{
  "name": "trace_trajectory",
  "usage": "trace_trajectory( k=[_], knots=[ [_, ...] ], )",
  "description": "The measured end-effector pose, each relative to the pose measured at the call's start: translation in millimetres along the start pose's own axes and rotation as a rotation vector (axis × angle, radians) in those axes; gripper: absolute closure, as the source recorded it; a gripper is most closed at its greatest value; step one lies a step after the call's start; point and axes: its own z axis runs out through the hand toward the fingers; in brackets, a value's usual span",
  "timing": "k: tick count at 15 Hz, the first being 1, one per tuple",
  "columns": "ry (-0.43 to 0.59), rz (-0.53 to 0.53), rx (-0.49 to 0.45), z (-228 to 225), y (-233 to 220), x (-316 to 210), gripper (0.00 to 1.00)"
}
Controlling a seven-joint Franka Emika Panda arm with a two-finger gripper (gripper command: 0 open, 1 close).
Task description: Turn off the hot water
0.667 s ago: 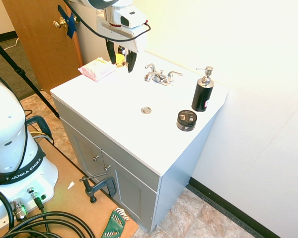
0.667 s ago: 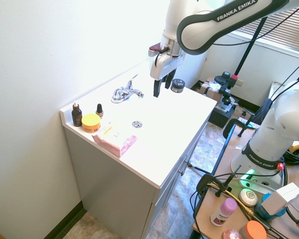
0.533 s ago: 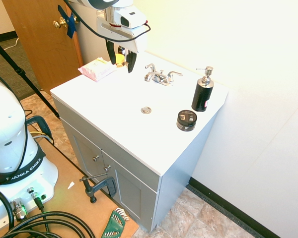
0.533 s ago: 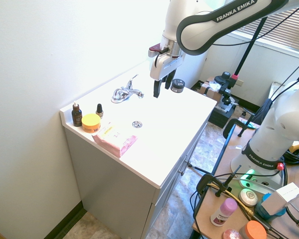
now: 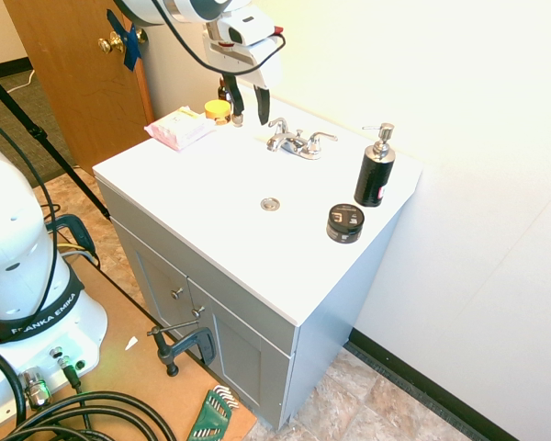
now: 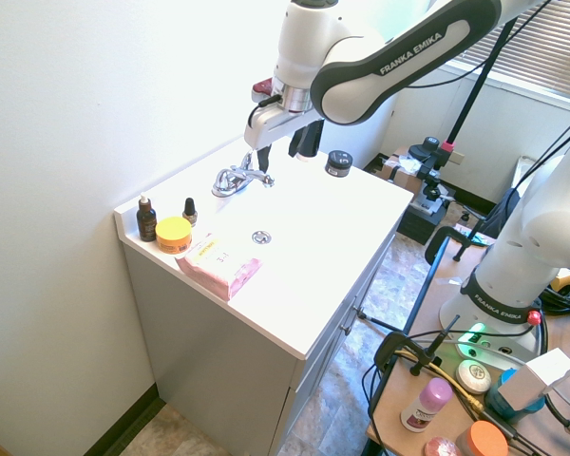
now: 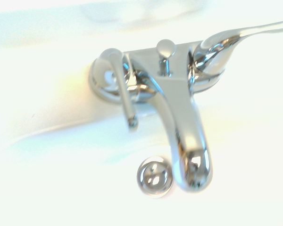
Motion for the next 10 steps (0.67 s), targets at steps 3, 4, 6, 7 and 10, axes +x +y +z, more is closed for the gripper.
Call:
trace_trajectory(
  k=[3,4,6,7,10],
  knots=[
    [0.11,0.048,-0.022,18,-14,14,0.0],
    [0.116,0.059,-0.026,25,-20,17,0.0],
    [0.115,0.074,-0.032,38,-31,20,0.0],
    [0.116,0.076,-0.035,44,-36,20,0.0],
    [0.106,0.066,-0.056,62,-43,15,0.0]
  ],
)
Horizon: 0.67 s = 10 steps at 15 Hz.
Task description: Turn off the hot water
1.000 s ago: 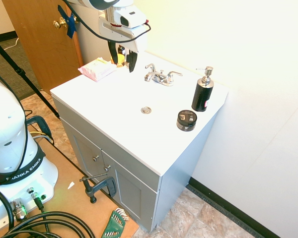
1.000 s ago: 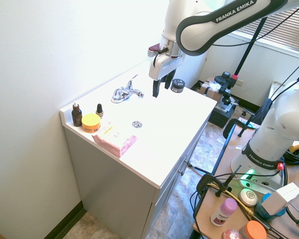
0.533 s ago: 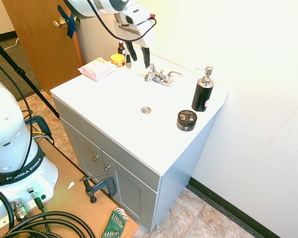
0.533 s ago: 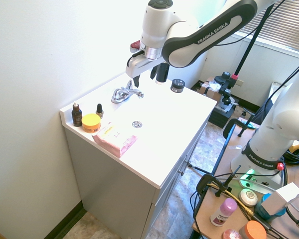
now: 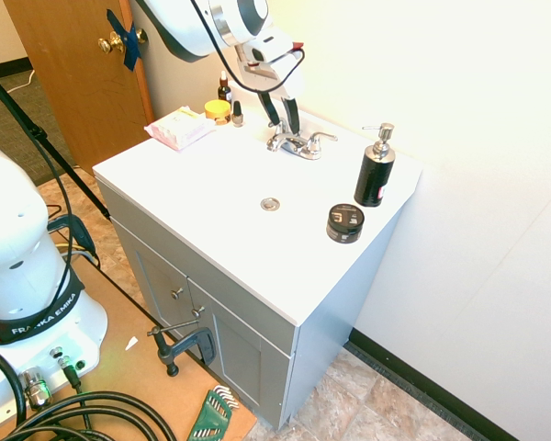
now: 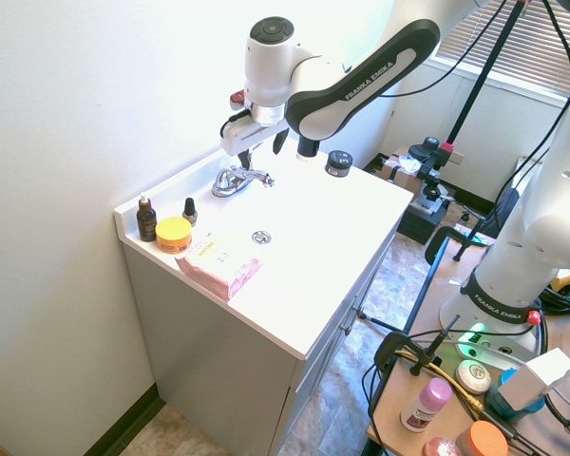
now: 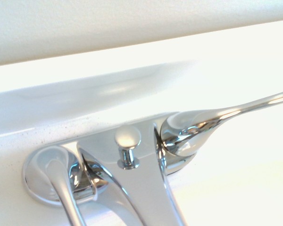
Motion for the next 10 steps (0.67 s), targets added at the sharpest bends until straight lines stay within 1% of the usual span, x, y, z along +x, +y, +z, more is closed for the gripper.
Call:
trace_trajectory(
  k=[2,5,10],
  knots=[
    [-0.01,-0.005,-0.009,5,-2,-7,0.0],
    [-0.056,0.01,-0.008,5,-10,-21,0.0],
    [-0.059,0.015,0.041,7,-44,-23,0.0]
  ],
)
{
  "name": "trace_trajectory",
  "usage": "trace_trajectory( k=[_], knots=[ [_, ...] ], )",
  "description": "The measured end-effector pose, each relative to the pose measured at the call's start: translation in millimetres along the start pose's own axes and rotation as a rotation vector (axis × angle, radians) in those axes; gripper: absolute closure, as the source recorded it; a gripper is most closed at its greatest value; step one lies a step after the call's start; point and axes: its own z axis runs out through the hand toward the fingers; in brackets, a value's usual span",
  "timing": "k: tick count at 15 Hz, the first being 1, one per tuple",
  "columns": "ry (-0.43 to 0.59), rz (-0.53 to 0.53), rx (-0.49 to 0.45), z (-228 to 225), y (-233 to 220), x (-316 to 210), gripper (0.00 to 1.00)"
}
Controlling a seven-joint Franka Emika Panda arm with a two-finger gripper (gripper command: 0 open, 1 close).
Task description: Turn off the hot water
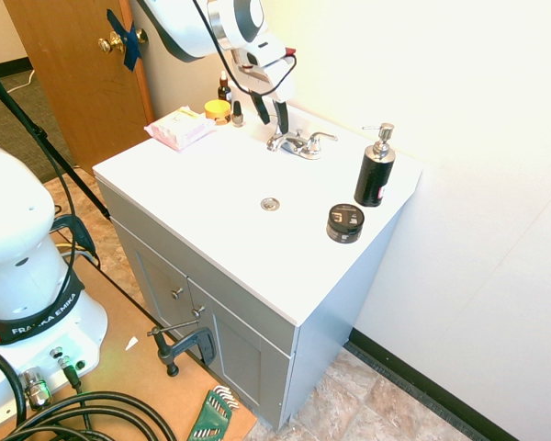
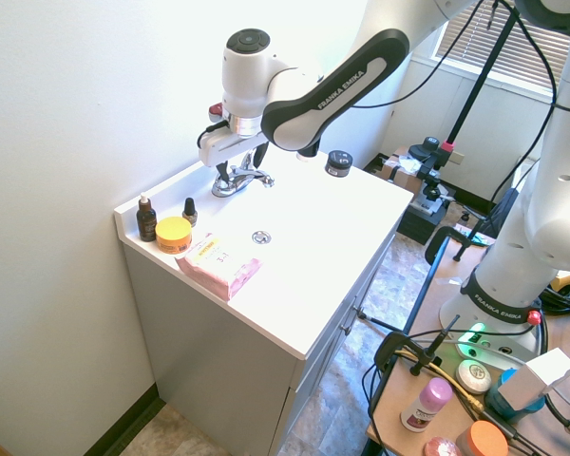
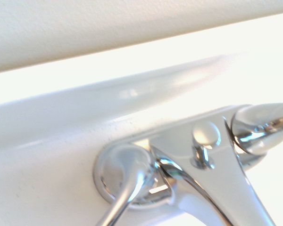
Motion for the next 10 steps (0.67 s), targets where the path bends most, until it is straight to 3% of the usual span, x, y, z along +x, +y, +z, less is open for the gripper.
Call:
trace_trajectory(
  k=[5,10],
  knots=[
    [-0.03,-0.045,-0.029,-3,-11,-8,0.0],
    [-0.213,-0.101,-0.074,-27,56,10,0.0]
  ],
)
